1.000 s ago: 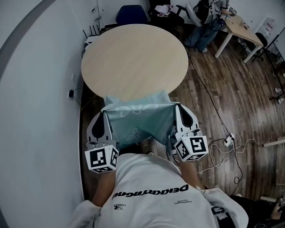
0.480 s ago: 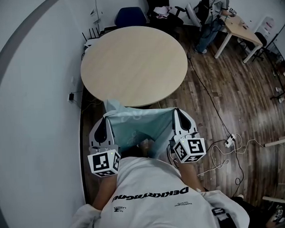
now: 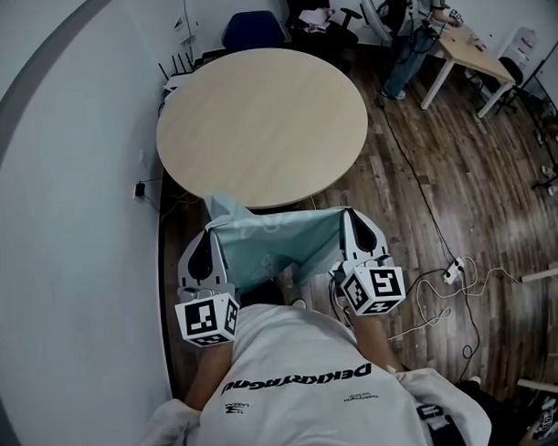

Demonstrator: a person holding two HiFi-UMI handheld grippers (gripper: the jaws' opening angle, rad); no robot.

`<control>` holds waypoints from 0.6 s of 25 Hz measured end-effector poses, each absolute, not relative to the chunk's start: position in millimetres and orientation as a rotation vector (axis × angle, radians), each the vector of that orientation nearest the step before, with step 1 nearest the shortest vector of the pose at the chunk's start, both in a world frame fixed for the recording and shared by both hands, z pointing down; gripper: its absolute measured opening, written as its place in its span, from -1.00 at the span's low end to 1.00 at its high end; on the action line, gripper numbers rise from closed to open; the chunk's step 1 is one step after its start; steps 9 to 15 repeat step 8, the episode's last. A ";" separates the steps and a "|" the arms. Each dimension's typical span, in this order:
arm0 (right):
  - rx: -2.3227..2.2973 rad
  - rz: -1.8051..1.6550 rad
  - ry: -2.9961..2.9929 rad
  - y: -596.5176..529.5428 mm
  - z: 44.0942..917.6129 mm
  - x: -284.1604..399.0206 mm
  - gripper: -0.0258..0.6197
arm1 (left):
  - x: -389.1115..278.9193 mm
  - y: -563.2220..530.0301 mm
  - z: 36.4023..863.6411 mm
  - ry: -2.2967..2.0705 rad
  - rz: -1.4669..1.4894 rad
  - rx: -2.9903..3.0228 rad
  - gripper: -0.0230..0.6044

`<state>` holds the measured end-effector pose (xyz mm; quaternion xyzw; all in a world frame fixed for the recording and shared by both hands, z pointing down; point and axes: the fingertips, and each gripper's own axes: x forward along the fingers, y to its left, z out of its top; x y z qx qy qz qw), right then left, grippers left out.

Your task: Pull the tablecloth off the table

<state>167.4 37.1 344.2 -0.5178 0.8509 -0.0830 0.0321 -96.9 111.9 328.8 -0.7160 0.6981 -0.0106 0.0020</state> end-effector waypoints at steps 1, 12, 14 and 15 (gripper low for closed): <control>-1.599 -0.257 2.618 35.9 344.7 167.6 -0.82 | -96.3 111.2 328.8 2.190 -0.030 -2.245 -0.88; -1.610 -0.277 2.625 30.3 354.7 168.4 -0.82 | -95.1 105.6 337.9 2.203 -0.041 -2.246 -0.88; -1.610 -0.277 2.625 30.3 354.7 168.4 -0.82 | -95.1 105.6 337.9 2.203 -0.041 -2.246 -0.88; -1.610 -0.277 2.625 30.3 354.7 168.4 -0.82 | -95.1 105.6 337.9 2.203 -0.041 -2.246 -0.88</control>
